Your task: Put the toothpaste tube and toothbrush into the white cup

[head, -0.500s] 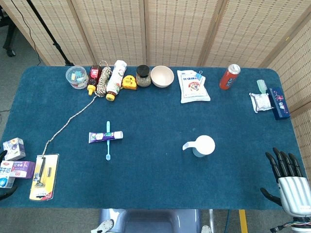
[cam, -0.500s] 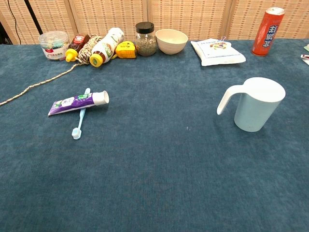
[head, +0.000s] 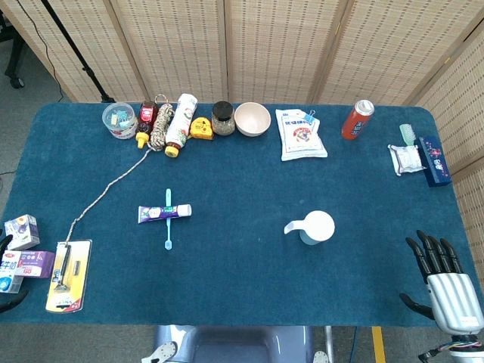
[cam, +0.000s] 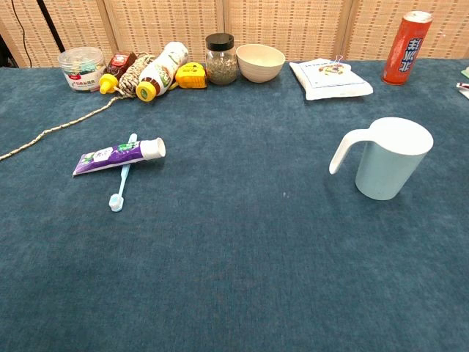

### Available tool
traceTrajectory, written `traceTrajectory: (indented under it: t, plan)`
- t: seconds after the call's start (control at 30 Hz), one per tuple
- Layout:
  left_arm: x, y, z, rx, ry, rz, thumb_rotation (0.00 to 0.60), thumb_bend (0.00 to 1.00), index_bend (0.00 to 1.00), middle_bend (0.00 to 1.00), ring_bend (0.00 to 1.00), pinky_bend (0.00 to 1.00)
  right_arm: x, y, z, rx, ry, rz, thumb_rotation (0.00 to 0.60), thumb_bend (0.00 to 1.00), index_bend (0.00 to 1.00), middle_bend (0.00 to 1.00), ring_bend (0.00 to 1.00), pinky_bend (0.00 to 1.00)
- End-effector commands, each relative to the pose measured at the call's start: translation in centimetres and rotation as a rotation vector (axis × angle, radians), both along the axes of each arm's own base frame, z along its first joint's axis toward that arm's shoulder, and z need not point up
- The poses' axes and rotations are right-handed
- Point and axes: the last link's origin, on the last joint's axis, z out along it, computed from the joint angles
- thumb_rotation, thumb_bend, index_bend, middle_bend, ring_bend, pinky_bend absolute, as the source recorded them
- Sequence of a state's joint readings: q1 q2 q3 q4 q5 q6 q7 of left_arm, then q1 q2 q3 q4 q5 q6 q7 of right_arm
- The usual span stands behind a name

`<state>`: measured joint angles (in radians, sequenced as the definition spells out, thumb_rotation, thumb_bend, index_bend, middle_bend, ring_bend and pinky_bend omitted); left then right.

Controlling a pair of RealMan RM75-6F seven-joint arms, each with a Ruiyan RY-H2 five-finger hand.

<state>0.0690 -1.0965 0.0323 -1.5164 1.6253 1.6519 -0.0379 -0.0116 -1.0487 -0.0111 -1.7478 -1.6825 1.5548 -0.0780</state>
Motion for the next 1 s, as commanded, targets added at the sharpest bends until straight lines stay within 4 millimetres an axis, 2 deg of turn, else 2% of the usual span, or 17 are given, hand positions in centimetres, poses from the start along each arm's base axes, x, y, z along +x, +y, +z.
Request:
traceTrajectory:
  t: [0.03, 0.17, 0.27, 0.37, 0.5, 0.87, 1.0]
  plan:
    - [0.0, 0.0, -0.1, -0.003, 0.000, 0.000, 0.600, 0.00, 0.00, 0.00, 0.00, 0.00, -0.4, -1.7, -1.1, 0.091, -0.089, 0.018, 0.600, 0.00, 0.00, 0.00, 0.00, 0.00]
    - [0.1, -0.1, -0.1, -0.001, -0.001, 0.001, 0.600, 0.00, 0.00, 0.00, 0.00, 0.00, -0.8, -3.7, -2.2, 0.165, -0.179, 0.036, 0.600, 0.00, 0.00, 0.00, 0.00, 0.00]
    - [0.2, -0.2, 0.0, 0.004, -0.004, -0.003, 0.600, 0.00, 0.00, 0.00, 0.00, 0.00, -0.7, -5.9, -3.2, 0.211, -0.251, 0.055, 0.600, 0.00, 0.00, 0.00, 0.00, 0.00]
    - [0.2, -0.2, 0.0, 0.007, -0.006, -0.001, 0.600, 0.00, 0.00, 0.00, 0.00, 0.00, -0.4, -8.2, -4.2, 0.226, -0.314, 0.071, 0.600, 0.00, 0.00, 0.00, 0.00, 0.00]
    - [0.2, -0.2, 0.0, 0.008, -0.006, 0.003, 0.600, 0.00, 0.00, 0.00, 0.00, 0.00, -0.3, -10.1, -5.7, 0.238, -0.377, 0.074, 0.600, 0.00, 0.00, 0.00, 0.00, 0.00]
    - [0.1, 0.1, 0.1, 0.006, -0.007, 0.011, 0.600, 0.00, 0.00, 0.00, 0.00, 0.00, 0.3, -12.8, -9.9, 0.350, -0.534, 0.022, 0.600, 0.00, 0.00, 0.00, 0.00, 0.00]
    - [0.1, 0.2, 0.1, 0.011, -0.008, 0.015, 0.600, 0.00, 0.00, 0.00, 0.00, 0.00, 0.7, -13.8, -10.9, 0.361, -0.556, 0.016, 0.600, 0.00, 0.00, 0.00, 0.00, 0.00]
